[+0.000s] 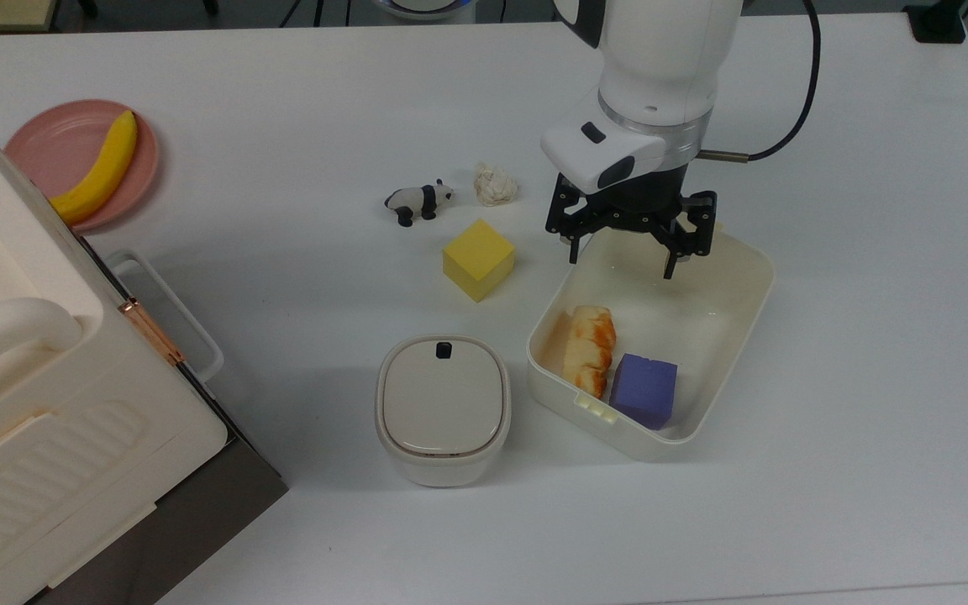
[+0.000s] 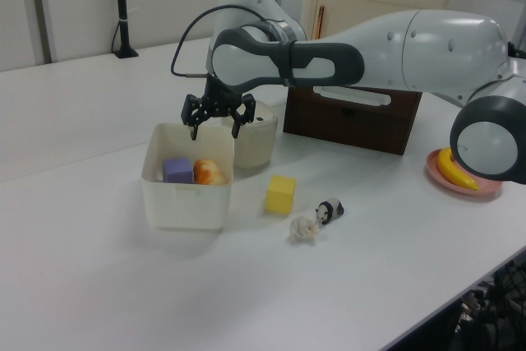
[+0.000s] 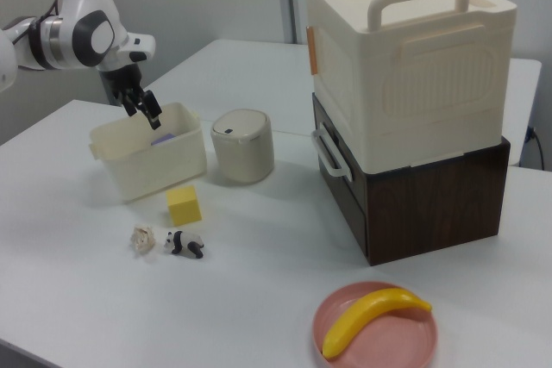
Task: Put the bread in the basket
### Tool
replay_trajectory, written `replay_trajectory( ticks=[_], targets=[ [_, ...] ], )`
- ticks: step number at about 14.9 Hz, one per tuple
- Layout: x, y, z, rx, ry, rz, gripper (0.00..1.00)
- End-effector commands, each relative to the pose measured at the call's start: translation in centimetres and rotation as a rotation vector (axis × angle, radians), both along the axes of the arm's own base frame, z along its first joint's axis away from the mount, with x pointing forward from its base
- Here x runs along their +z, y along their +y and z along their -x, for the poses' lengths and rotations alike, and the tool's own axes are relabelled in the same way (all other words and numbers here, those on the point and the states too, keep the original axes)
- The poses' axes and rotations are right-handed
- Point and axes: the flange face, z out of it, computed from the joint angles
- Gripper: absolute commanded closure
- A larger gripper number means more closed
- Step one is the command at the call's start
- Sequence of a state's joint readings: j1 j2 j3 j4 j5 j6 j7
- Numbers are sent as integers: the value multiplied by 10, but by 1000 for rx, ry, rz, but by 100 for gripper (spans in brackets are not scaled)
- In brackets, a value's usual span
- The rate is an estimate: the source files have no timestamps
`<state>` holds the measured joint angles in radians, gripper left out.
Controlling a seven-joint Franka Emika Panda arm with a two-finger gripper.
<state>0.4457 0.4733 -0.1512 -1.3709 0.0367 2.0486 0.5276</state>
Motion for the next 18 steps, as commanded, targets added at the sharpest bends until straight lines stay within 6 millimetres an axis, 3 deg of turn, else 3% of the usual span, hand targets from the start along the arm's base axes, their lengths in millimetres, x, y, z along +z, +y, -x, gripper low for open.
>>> replay_trajectory(
  ticks=[1, 3, 6, 9, 10, 16, 18],
  targets=[
    [39, -14, 26, 23, 29, -20, 0],
    [58, -25, 46, 110, 77, 1, 0],
    [104, -67, 78, 170, 176, 21, 0],
    [131, -107, 99, 241, 228, 36, 0],
    [143, -140, 105, 276, 240, 36, 0],
    [151, -231, 111, 357, 257, 29, 0],
    [150, -243, 111, 376, 250, 28, 0]
  ],
)
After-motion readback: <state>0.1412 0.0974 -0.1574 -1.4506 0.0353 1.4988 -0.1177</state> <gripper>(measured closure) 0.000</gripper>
